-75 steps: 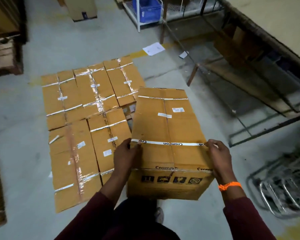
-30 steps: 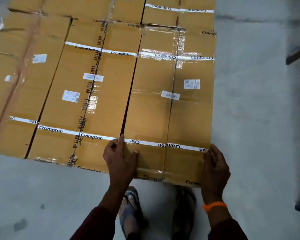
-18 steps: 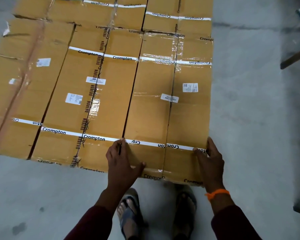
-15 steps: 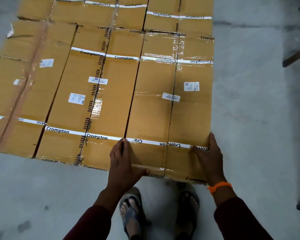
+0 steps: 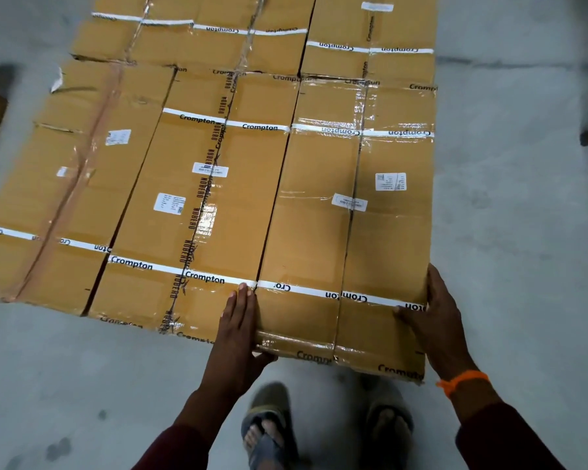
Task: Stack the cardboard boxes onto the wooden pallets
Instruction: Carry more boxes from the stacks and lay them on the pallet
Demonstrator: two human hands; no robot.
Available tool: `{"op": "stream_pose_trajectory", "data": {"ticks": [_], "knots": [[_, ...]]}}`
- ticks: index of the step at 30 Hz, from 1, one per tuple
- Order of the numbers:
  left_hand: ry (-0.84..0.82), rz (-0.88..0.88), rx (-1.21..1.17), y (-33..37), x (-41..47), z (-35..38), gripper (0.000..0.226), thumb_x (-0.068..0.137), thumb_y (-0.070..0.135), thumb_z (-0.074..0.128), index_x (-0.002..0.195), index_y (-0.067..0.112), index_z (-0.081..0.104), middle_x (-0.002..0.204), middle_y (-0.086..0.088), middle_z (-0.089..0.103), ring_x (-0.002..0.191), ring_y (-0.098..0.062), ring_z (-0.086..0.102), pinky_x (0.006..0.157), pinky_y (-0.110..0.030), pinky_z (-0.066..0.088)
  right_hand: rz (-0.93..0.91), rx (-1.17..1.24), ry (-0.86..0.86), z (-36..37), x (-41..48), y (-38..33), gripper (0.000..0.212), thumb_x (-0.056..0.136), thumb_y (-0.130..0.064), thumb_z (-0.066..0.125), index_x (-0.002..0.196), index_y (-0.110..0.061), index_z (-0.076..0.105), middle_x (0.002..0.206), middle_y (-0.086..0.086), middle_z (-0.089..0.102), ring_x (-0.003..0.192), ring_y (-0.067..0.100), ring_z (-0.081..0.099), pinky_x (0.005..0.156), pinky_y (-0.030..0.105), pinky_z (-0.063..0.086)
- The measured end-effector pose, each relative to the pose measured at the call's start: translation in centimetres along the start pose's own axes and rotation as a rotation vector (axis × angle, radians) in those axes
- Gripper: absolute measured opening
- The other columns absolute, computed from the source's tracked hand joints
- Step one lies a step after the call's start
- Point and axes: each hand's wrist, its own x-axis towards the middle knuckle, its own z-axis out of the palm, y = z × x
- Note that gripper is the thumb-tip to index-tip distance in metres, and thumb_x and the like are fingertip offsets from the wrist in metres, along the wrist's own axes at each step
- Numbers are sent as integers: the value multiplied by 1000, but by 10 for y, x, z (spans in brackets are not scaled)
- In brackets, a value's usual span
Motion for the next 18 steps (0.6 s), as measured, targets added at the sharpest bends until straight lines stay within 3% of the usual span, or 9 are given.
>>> {"op": "stream_pose_trajectory", "data": {"ticks": [3, 7, 12, 18], "knots": [[-6, 8, 4, -1, 0, 1, 128, 74, 47, 86, 161, 26, -6, 170, 5, -13, 157, -22, -9, 122, -55, 26, 6, 1, -9, 0, -1, 0, 93, 84, -15, 82, 159, -31, 29, 151, 1, 50, 133, 27, 52, 106, 56, 50], [-14, -5, -8, 1, 1, -1, 125, 73, 43, 87, 163, 26, 2, 171, 5, -11, 157, -22, -9, 119, -59, 29, 32, -40, -27, -3, -1, 2, 98, 84, -11, 82, 161, -30, 24, 154, 2, 47, 135, 26, 50, 108, 51, 49], [-14, -1, 24, 0, 2, 5, 126, 71, 41, 89, 162, 27, 5, 168, 9, -19, 156, -19, -12, 119, -56, 25, 66, -64, -60, -2, 1, 0, 96, 89, -13, 77, 162, -27, 17, 158, 4, 41, 140, 30, 45, 110, 54, 44], [-132, -40, 156, 12, 7, -1, 125, 70, 35, 90, 162, 10, 9, 168, -13, -11, 154, -41, -2, 121, -60, 20, 113, -287, -91, 0, -2, -18, 95, 93, 2, 66, 162, -16, 4, 168, 11, 17, 152, 33, 25, 122, 43, 25]]}}
